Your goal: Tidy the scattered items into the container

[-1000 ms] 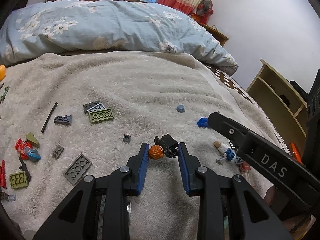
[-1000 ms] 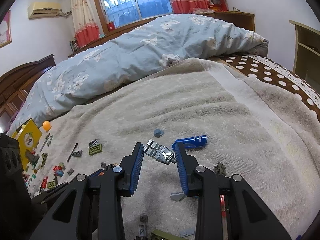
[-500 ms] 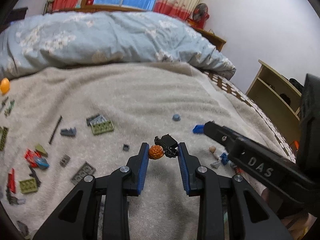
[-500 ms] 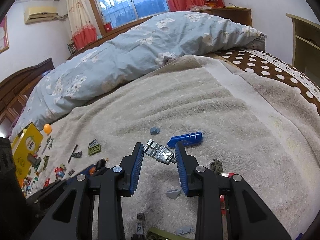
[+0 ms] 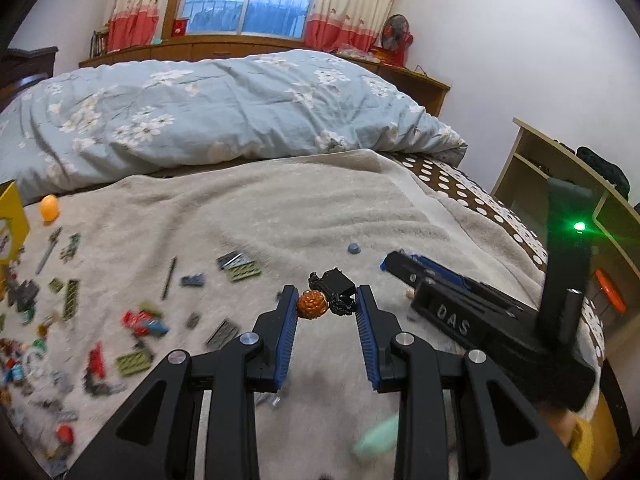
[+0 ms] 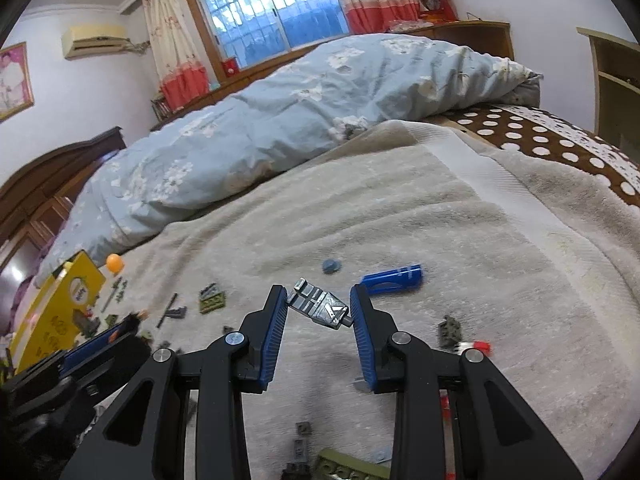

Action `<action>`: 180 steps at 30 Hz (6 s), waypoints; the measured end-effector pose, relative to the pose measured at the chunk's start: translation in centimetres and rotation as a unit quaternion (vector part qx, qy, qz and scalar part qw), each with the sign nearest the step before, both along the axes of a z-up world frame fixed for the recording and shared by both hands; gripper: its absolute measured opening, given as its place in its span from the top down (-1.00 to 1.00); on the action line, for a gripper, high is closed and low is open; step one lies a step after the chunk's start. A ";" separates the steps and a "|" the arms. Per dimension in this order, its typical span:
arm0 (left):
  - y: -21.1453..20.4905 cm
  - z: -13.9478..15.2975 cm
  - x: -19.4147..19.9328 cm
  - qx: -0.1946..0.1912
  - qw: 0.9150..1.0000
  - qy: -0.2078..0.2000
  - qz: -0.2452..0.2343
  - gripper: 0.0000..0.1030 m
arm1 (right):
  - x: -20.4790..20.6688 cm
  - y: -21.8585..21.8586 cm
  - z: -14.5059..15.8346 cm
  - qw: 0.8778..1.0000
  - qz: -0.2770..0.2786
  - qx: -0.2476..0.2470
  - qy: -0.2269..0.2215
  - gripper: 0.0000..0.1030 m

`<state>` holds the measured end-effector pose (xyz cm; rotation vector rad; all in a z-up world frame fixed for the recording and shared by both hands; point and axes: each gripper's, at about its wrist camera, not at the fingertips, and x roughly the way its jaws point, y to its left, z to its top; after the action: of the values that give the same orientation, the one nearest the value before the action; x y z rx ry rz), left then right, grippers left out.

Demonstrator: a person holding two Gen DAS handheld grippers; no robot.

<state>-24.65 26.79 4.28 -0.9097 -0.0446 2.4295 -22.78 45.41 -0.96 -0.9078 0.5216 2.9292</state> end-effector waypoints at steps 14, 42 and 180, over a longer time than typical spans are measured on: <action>-10.7 4.6 8.4 -0.054 0.994 0.058 0.069 0.44 | 8.0 -4.7 1.9 0.999 0.010 0.000 0.050 0.36; -22.6 5.4 14.1 0.057 0.997 -0.003 0.048 0.44 | 16.5 -19.8 4.5 0.988 0.146 0.017 0.042 0.36; -47.2 -1.9 12.4 -0.126 0.907 0.047 0.398 -0.57 | 10.7 -50.4 4.7 0.908 0.406 0.098 0.028 0.34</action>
<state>-12.24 -20.40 2.40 -1.0178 -0.0788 3.3000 -12.11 -5.04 3.75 -1.2487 -0.2372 3.6294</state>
